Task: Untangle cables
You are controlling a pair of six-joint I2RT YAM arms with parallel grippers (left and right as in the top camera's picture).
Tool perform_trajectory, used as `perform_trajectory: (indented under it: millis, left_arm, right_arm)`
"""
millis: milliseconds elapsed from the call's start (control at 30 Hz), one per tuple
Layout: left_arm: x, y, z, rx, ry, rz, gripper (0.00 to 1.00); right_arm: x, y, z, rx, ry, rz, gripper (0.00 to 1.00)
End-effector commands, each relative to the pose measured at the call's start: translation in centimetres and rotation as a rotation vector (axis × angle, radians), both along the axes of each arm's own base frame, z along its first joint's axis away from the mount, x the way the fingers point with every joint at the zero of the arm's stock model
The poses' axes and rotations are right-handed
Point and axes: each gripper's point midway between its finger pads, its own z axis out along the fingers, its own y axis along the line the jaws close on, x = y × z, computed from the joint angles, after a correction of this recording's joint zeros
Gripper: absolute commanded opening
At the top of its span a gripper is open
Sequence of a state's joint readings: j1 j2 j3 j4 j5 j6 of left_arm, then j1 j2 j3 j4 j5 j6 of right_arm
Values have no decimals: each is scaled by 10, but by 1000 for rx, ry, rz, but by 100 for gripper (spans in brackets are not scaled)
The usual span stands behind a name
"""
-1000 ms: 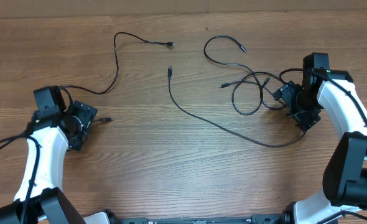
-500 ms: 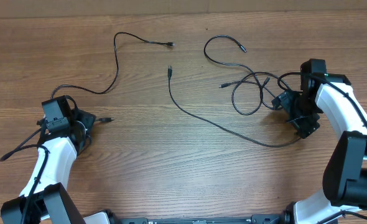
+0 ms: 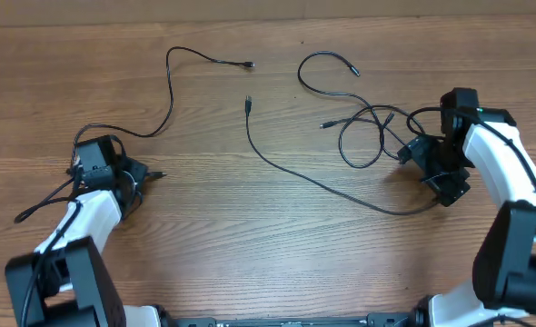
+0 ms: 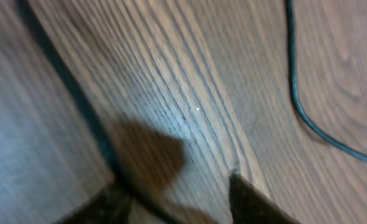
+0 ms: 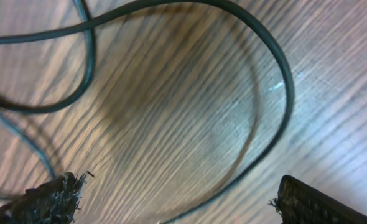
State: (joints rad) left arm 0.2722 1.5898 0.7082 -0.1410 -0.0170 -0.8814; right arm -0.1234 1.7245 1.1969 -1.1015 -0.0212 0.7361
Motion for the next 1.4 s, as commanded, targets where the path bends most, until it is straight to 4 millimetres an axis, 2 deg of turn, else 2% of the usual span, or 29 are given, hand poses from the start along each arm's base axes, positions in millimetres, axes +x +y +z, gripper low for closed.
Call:
perform_trajectory:
  millis: [0, 33, 133, 233, 333, 467, 600, 733, 833, 900, 1033, 1100, 1167, 1267, 1367]
  left_arm:
    - [1, 2, -9, 30, 12, -27, 7]
    - [7, 3, -5, 59, -8, -66, 4]
    - [30, 4, 18, 141, -60, -215, 4]
    - [53, 6, 54, 223, -74, -360, 4]
    - [68, 24, 94, 347, -38, -422, 4]
    - [71, 89, 175, 600, 47, -289, 5]
    - [63, 145, 258, 692, -25, -72, 4]
    - [64, 180, 324, 698, -217, 36, 4]
    - [60, 211, 370, 806, -265, 81, 7]
    - [61, 226, 393, 865, -274, 86, 9]
    - [77, 243, 418, 966, -254, 57, 10]
    - [87, 251, 420, 996, -231, 61, 10]
    - [99, 258, 414, 1009, -203, 64, 11]
    - [123, 264, 381, 987, -148, 15, 11]
    - [146, 257, 327, 895, -82, -66, 10]
  right_arm:
    - [18, 6, 49, 20, -170, 18, 100]
    - [20, 11, 56, 44, -200, 21, 100]
    - [25, 29, 74, 119, -279, 65, 100]
    - [35, 52, 82, 151, -343, 188, 100]
    - [43, 74, 85, 156, -383, 262, 100]
    - [59, 105, 93, 149, -467, 359, 100]
    - [66, 130, 96, 136, -515, 430, 100]
    - [65, 151, 91, 151, -514, 483, 100]
    - [60, 163, 83, 159, -484, 516, 100]
    - [56, 171, 80, 164, -472, 536, 100]
    - [54, 180, 78, 153, -470, 564, 100]
    - [53, 184, 78, 152, -473, 575, 100]
    - [52, 186, 78, 154, -473, 581, 100]
    - [51, 187, 78, 154, -471, 585, 100]
    - [51, 186, 78, 150, -472, 584, 100]
